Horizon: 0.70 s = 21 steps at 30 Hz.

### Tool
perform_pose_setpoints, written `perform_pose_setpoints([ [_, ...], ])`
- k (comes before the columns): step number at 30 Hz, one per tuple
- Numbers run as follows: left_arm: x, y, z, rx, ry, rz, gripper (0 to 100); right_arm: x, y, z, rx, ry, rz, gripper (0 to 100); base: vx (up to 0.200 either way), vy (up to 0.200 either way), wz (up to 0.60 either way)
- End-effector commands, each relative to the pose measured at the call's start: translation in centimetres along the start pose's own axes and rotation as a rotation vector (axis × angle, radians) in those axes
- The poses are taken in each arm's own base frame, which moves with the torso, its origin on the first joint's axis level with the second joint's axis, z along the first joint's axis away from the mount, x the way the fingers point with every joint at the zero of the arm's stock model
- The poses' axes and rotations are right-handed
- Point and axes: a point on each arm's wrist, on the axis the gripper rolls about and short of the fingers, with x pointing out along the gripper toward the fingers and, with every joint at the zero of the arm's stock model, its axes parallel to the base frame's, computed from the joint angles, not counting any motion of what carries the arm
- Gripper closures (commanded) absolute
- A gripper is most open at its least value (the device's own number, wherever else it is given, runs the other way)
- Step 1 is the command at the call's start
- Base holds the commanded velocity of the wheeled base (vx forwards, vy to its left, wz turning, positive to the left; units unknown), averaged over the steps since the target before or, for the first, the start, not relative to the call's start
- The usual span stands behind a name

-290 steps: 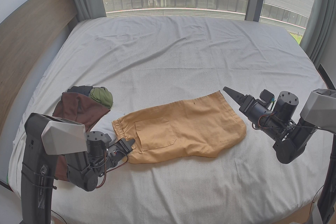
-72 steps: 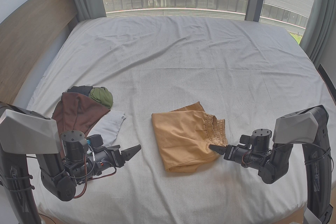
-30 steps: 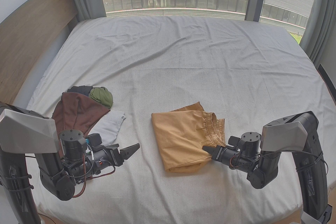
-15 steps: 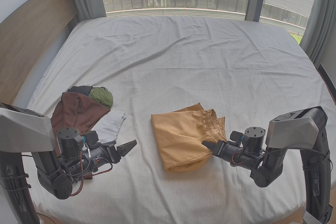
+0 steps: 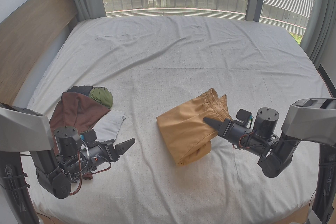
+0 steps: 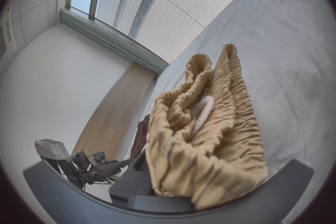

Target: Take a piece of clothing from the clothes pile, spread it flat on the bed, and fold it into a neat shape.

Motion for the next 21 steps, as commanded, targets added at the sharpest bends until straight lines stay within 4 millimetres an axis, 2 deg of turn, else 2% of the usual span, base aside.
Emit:
perform_pose_setpoints([
  [1,0.0,0.0,0.0,0.000,0.000,0.000,0,-0.2,2.4,2.4,-0.036,-0.070,0.076,100,0.000,0.000,0.00],
  [6,0.0,0.0,0.0,0.000,0.000,0.000,0,0.4,3.7,4.1,-0.058,-0.113,0.116,100,0.000,0.000,0.00],
  [9,0.0,0.0,-0.1,-0.001,0.004,0.000,0,1.1,4.3,4.3,-0.060,-0.108,0.130,100,0.000,0.000,0.00],
  [13,0.0,0.0,0.0,-0.001,0.001,0.001,0,1.9,4.9,4.9,-0.062,-0.107,0.139,100,0.000,0.000,0.00],
  [21,0.0,0.1,0.0,-0.002,-0.001,0.002,0,3.7,5.5,7.4,-0.064,-0.122,0.132,100,0.000,0.000,0.00],
])
